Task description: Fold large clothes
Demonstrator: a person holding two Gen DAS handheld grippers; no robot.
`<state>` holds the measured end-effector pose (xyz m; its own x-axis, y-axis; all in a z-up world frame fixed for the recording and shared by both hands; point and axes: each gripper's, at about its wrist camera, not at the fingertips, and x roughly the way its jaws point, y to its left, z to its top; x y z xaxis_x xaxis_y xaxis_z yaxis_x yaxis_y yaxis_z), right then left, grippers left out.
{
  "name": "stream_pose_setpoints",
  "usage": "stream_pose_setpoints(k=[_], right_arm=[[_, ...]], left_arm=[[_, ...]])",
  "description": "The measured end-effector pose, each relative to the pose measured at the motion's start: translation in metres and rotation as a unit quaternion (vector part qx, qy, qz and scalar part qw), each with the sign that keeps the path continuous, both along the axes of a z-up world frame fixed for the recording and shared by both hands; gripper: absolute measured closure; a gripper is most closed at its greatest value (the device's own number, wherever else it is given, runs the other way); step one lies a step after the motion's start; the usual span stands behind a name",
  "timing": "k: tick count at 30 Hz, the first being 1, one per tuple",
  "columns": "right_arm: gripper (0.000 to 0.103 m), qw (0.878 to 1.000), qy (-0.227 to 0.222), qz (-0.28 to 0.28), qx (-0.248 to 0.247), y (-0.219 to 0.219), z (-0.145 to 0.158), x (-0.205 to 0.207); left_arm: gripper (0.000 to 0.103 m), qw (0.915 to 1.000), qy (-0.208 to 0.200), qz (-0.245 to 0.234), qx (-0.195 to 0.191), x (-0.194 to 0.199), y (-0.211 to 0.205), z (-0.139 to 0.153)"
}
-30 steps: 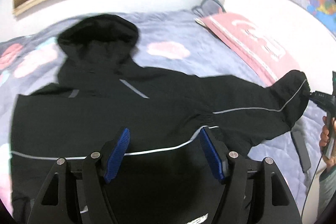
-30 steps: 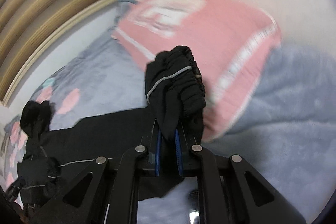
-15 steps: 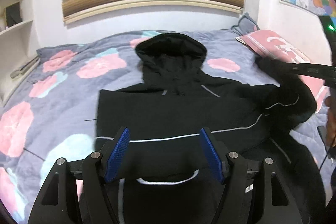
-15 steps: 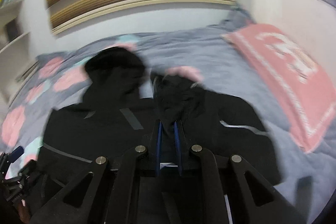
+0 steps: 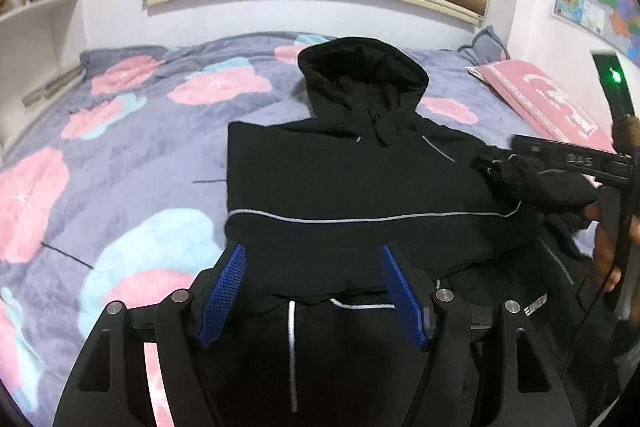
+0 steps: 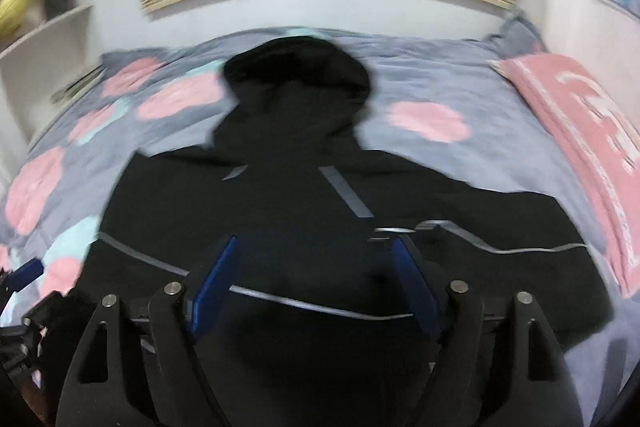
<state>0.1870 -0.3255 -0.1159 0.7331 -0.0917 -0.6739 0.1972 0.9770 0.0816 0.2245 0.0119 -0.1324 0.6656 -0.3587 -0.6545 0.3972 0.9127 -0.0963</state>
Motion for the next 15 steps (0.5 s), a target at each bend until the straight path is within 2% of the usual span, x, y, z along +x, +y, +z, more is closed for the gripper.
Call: stream_pose_setpoints(k=[4,7,8,11,12,14,15], right_arm=[[0.022,0.999,0.028,-0.026,0.027,-0.046,-0.017,0.004],[0.018,0.997,0.064,-0.013,0.042,-0.054,-0.041,0.018],[0.018,0.996,0.076,-0.013,0.032,-0.052,-0.051,0.025],[0.019,0.992,0.108,-0.039,-0.045,-0.046,-0.076,0.045],[0.034,0.989,0.118,-0.053,-0.068,-0.046,-0.084,0.051],[0.044,0.987,0.124,-0.064,-0.083,-0.045,-0.089,0.056],[0.056,0.988,0.116,-0.069,-0.079,-0.046,-0.085,0.054]], left_arm=[[0.032,0.9993,0.021,-0.003,-0.030,0.009,-0.006,-0.011],[0.032,0.9991,0.031,-0.010,-0.028,0.012,-0.015,-0.020],[0.032,0.9991,0.033,-0.014,-0.021,0.013,-0.018,-0.024],[0.032,0.9992,0.036,-0.018,-0.002,0.012,-0.022,-0.033],[0.032,0.9990,0.039,-0.020,0.003,0.013,-0.022,-0.036],[0.032,0.9988,0.044,-0.020,0.002,0.015,-0.020,-0.039],[0.032,0.9988,0.044,-0.019,0.000,0.015,-0.018,-0.040]])
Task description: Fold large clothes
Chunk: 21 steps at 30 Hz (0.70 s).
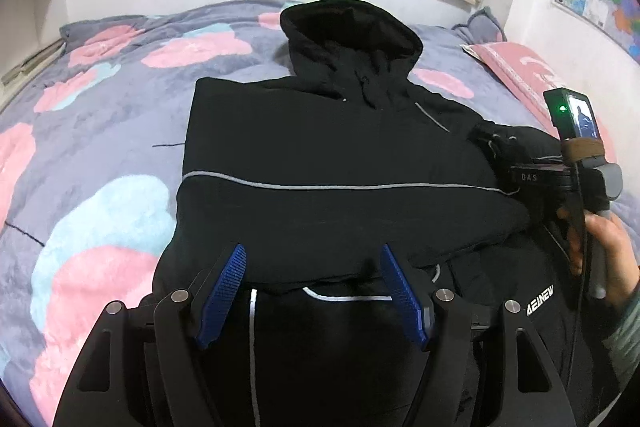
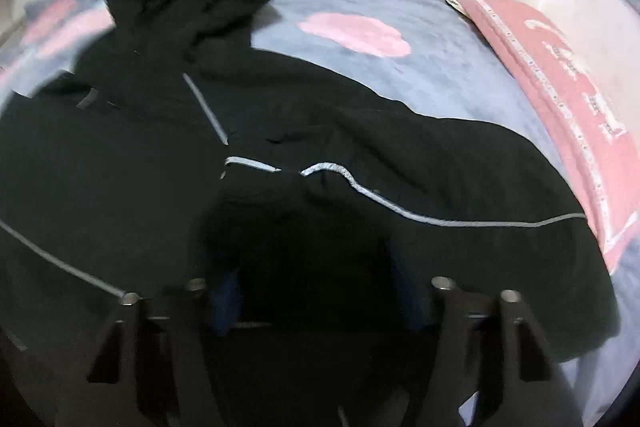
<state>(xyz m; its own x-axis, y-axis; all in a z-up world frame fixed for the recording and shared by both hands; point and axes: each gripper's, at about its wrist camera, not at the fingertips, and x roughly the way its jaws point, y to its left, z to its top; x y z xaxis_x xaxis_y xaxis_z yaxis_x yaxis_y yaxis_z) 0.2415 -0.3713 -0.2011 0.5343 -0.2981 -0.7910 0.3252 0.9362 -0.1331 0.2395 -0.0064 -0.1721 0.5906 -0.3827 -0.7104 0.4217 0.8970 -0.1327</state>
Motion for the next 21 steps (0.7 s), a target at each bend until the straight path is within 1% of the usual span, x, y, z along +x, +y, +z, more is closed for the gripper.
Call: stream_pose_setpoints(k=[2,3,5,6,9,12,14,17,19,20,21], right_arm=[[0.068,1.000,-0.015,-0.006,0.010,0.000,0.015,-0.005],[0.070,0.999,-0.025,-0.003,0.020,0.003,0.024,-0.007],[0.070,0.998,-0.048,0.023,0.043,0.019,0.048,-0.009],[0.070,0.997,-0.056,0.036,0.046,0.030,0.058,-0.010],[0.070,0.988,-0.087,0.102,0.078,0.077,0.089,-0.008],[0.070,0.979,-0.087,0.159,0.096,0.124,0.098,0.003],[0.070,0.975,-0.066,0.187,0.098,0.157,0.086,0.015],[0.070,0.974,-0.011,0.199,0.103,0.192,0.042,0.037],[0.060,0.978,0.020,0.191,0.086,0.204,0.011,0.050],[0.054,0.978,0.022,0.191,0.078,0.208,0.003,0.053],[0.051,0.978,0.018,0.195,0.065,0.210,0.000,0.052]], left_arm=[[0.032,1.0000,-0.003,0.003,-0.009,0.000,0.004,0.003],[0.032,0.9999,-0.005,0.004,-0.013,0.000,0.006,0.004],[0.032,0.9995,-0.011,0.009,-0.027,-0.001,0.013,0.011],[0.032,0.9993,-0.013,0.013,-0.032,-0.001,0.016,0.014],[0.032,0.9983,-0.022,0.025,-0.047,-0.002,0.028,0.024],[0.032,0.9973,-0.031,0.035,-0.056,-0.005,0.041,0.032],[0.032,0.9969,-0.034,0.042,-0.057,-0.006,0.048,0.034],[0.032,0.9971,-0.029,0.050,-0.050,-0.005,0.058,0.029],[0.032,0.9974,-0.023,0.052,-0.045,-0.004,0.063,0.024],[0.032,0.9976,-0.019,0.052,-0.043,-0.004,0.066,0.021],[0.032,0.9978,-0.015,0.051,-0.041,-0.003,0.069,0.019]])
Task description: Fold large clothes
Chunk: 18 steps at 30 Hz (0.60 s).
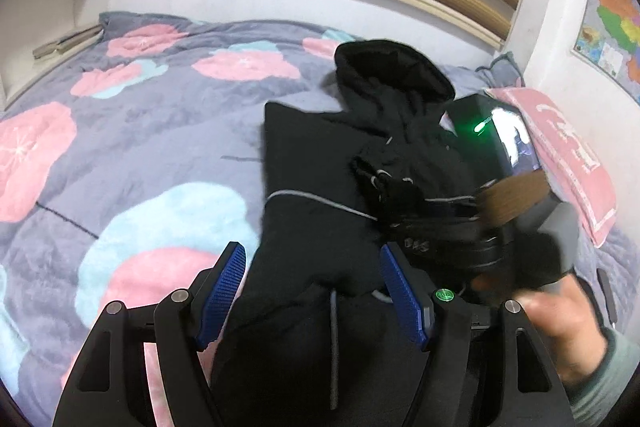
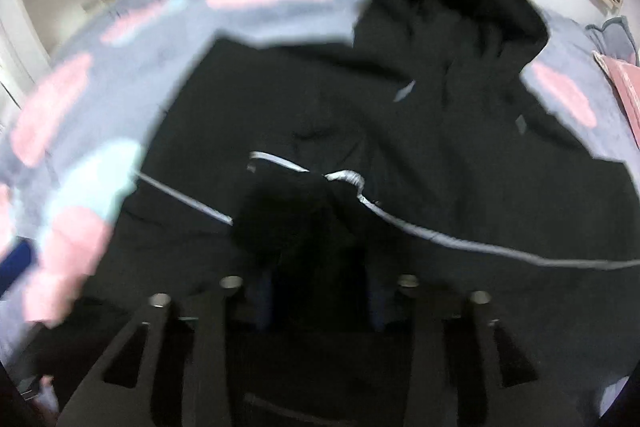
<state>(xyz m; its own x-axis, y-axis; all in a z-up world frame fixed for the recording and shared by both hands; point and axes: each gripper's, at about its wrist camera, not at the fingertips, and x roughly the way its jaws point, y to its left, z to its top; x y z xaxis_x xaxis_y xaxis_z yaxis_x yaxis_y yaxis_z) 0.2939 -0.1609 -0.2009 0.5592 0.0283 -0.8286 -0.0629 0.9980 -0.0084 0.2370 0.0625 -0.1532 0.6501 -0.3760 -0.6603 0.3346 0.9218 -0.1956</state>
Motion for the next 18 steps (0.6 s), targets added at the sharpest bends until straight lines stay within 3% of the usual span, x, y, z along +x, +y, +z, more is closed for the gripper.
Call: stream_pose_setpoints(k=[2,4,7,11,15,18], right_arm=[[0.047,1.000,-0.002,0.023,-0.010,-0.001,0.006,-0.004],[0.045,0.999,-0.002,0.048,0.018,-0.007,0.018,-0.015],[0.043,0.997,-0.036,0.050,0.036,-0.032,0.047,-0.034],[0.041,0.997,-0.073,0.013,0.037,-0.089,0.074,-0.062],[0.041,0.997,-0.063,-0.047,0.015,-0.141,0.071,-0.071],[0.041,0.995,-0.065,-0.077,0.027,-0.177,0.064,-0.091]], left_arm=[[0.032,0.9999,0.009,-0.010,0.002,0.003,0.003,-0.003],[0.032,0.9995,0.015,-0.025,-0.008,0.007,0.003,-0.003],[0.032,0.9977,0.035,-0.046,-0.036,0.016,0.000,-0.001],[0.032,0.9918,0.071,-0.070,-0.080,0.036,-0.018,-0.003],[0.032,0.9865,0.106,-0.084,-0.093,0.063,-0.049,-0.013],[0.032,0.9833,0.140,-0.074,-0.090,0.086,-0.072,-0.029]])
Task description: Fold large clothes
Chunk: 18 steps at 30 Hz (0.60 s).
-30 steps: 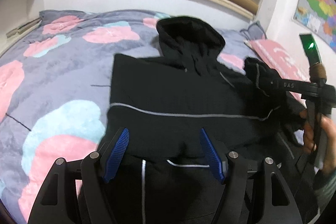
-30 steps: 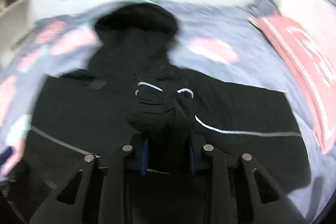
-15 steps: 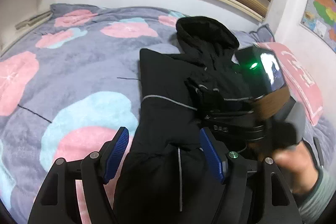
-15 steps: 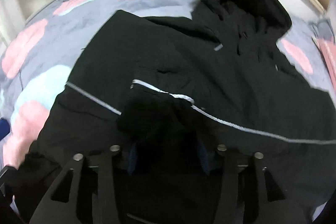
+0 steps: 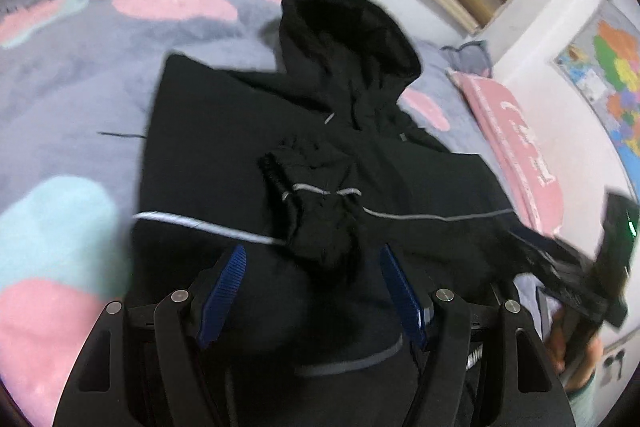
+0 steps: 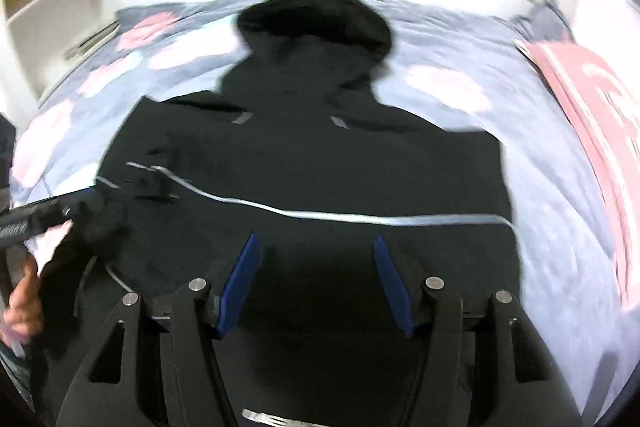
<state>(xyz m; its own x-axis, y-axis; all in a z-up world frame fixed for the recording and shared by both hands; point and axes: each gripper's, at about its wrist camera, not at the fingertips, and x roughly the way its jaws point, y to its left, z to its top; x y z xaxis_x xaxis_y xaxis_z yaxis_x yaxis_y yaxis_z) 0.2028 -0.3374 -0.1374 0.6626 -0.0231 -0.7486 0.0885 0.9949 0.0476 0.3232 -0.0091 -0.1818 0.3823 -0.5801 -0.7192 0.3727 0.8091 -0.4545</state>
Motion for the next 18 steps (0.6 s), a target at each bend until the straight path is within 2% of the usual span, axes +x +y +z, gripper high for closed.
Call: stream_pose_setpoints(k=[3,4,5,6,10,12,14,17,18], right_arm=[[0.041,1.000,0.001,-0.023,0.000,-0.020,-0.003,-0.016],[0.041,1.000,0.002,-0.030,0.000,-0.028,-0.003,-0.020],[0.041,0.999,0.003,-0.036,0.000,-0.034,-0.004,-0.022],[0.041,0.999,0.003,-0.044,0.000,-0.042,-0.004,-0.025],[0.041,0.998,-0.002,-0.068,0.010,-0.059,-0.003,-0.028],[0.041,0.997,-0.001,-0.079,0.023,-0.066,-0.004,-0.027],[0.040,0.996,0.005,-0.081,0.039,-0.067,-0.008,-0.024],[0.039,0.995,0.023,-0.076,0.065,-0.062,-0.025,-0.008],[0.031,0.994,0.030,-0.071,0.074,-0.059,-0.032,-0.002]], left_arm=[[0.036,0.9998,0.020,0.006,0.006,0.018,-0.019,-0.017],[0.057,0.9998,0.017,0.006,0.006,0.021,-0.023,-0.018],[0.074,0.9998,0.019,0.000,0.005,0.024,-0.028,-0.019],[0.074,0.9998,0.018,-0.002,0.003,0.025,-0.031,-0.017],[0.078,0.9989,-0.043,0.011,-0.019,0.011,-0.019,0.014],[0.078,0.9962,-0.069,0.023,-0.048,0.002,0.003,0.037],[0.079,0.9940,-0.086,0.037,-0.058,-0.005,0.030,0.055],[0.080,0.9948,-0.080,0.050,-0.038,-0.004,0.056,0.053],[0.080,0.9963,-0.061,0.056,-0.023,0.000,0.065,0.041]])
